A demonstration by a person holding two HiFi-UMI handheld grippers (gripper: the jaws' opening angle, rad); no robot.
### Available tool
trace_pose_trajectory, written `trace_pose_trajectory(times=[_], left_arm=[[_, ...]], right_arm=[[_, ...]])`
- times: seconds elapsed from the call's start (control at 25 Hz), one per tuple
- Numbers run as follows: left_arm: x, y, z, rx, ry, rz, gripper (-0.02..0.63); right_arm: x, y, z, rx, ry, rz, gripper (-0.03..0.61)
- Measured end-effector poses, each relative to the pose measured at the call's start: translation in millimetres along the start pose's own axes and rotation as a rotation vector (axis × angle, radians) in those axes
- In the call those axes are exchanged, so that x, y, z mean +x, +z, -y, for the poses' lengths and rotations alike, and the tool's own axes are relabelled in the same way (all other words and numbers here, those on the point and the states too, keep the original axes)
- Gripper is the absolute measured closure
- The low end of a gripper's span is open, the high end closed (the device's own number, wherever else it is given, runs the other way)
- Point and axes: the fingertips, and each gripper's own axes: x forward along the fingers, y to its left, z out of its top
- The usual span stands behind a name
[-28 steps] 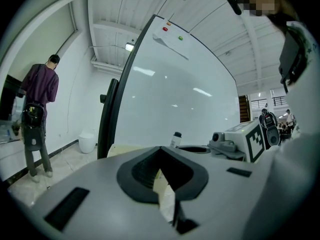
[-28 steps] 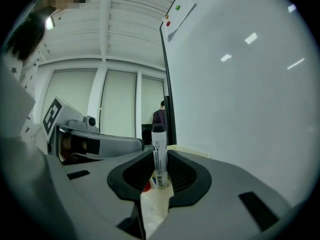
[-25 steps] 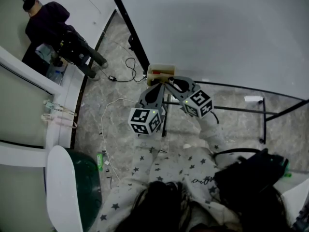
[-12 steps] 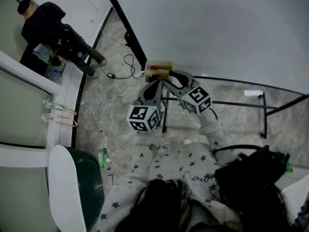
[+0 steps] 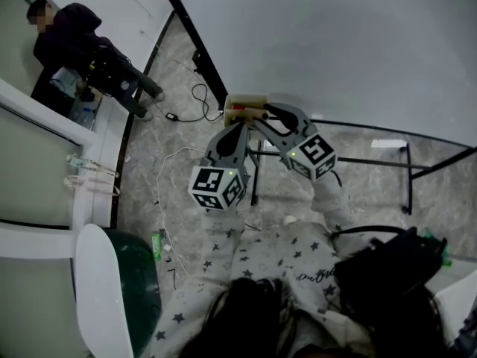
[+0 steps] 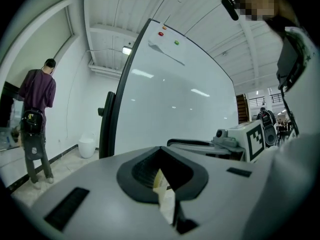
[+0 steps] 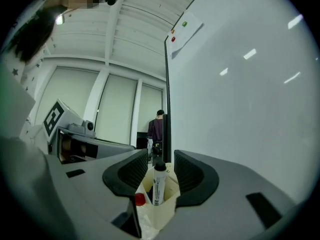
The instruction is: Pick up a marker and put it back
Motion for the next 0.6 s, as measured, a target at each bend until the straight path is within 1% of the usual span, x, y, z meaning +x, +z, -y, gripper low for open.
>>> trace_pose_trajectory(times=[0.08,0.2,0.24,0.28,0.36,0.48,0.6], left_arm=[[-2.0,10.9,2.1,0.008,-0.005,0.01,0.612],[-3.1,26.3,8.5,0.013,-0.026,0.027,0.612],[-3.2,30.9,11.4,0.015,-0.034,0.033,0.612],[-3.3,35.0,14.6,0.019,-0.043,0.037,0.612],[-3.3,41.8,21.1,0.028,-0.06,0.044,0.612],[-2.8,48.8,29.5,0.031,-0.087,0.048,0.612],[-2.3,52.3,35.4,0.031,-0.113,0.043,0.612]], right_arm=[[-3.8,13.4,-0.3,0.003,0.001,0.008,0.413],[-7.8,26.8,-4.0,0.03,0.026,-0.011,0.417],[-9.8,31.1,-4.8,0.029,0.027,-0.014,0.495],[-12.0,35.7,-5.5,0.021,0.025,-0.013,0.536],[-16.7,44.8,-7.5,0.011,0.027,-0.006,0.571],[-22.2,58.8,-12.1,0.033,0.049,0.015,0.571],[-26.2,71.8,-15.6,0.034,0.063,0.028,0.571]])
